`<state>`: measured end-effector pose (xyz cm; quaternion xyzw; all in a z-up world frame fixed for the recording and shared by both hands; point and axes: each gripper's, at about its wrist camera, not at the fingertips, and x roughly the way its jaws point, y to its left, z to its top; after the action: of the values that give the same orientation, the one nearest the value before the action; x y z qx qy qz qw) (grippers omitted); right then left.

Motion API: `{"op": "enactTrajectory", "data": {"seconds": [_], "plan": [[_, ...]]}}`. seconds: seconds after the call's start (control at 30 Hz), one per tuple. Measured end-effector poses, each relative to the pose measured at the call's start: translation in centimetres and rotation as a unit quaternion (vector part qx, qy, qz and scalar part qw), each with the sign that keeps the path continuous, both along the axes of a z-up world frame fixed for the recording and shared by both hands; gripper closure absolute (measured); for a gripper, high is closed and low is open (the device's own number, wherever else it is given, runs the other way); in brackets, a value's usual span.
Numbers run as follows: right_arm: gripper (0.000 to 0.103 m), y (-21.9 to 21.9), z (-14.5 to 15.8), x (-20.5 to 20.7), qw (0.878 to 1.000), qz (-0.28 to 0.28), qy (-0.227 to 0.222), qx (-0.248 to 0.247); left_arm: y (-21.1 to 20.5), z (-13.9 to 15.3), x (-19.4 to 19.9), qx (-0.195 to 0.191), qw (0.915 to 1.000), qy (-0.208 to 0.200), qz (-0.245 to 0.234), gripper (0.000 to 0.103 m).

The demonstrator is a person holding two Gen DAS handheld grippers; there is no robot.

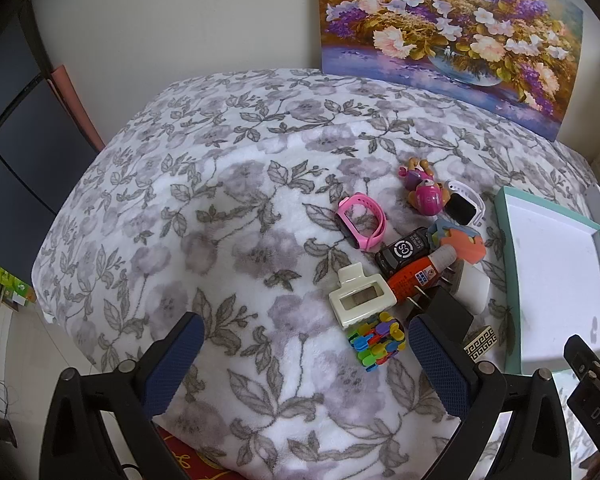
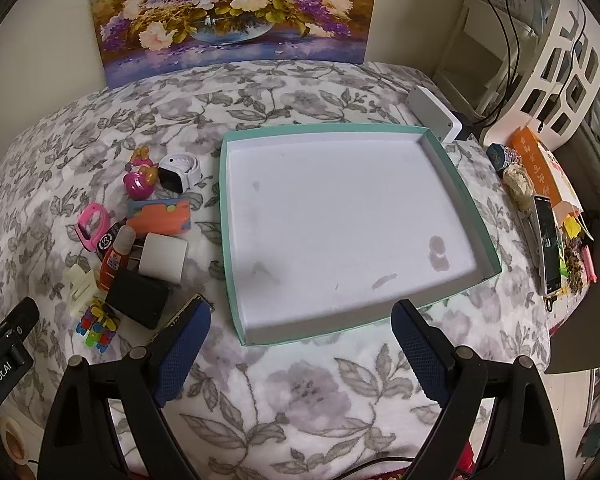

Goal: Organize rigid objects

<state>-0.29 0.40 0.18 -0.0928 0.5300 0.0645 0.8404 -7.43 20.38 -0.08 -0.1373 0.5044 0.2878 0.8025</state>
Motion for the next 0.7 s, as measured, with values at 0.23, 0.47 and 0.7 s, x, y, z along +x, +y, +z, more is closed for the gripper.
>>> {"op": "enactTrajectory", "data": {"seconds": [0.23,0.47,0.7], "plan": [[0.011,-0.01,0.03,0.02,1.0,0.0,-0.002,0.0,0.02,0.0,-0.02,0.0,1.0,0.0,0.0,0.0],[0.011,-0.11,0.14,0.11,1.0,0.0,-0.004,0.006,0.0,0.04,0.0,0.0,1.0,0.0,0.0,0.0],[0.011,0.27,0.25,-0.02,1.0,0.011,-0.009,0.012,0.05,0.0,-0.02,-0.001,1.0,-0.001,0.0,0.0]]}}
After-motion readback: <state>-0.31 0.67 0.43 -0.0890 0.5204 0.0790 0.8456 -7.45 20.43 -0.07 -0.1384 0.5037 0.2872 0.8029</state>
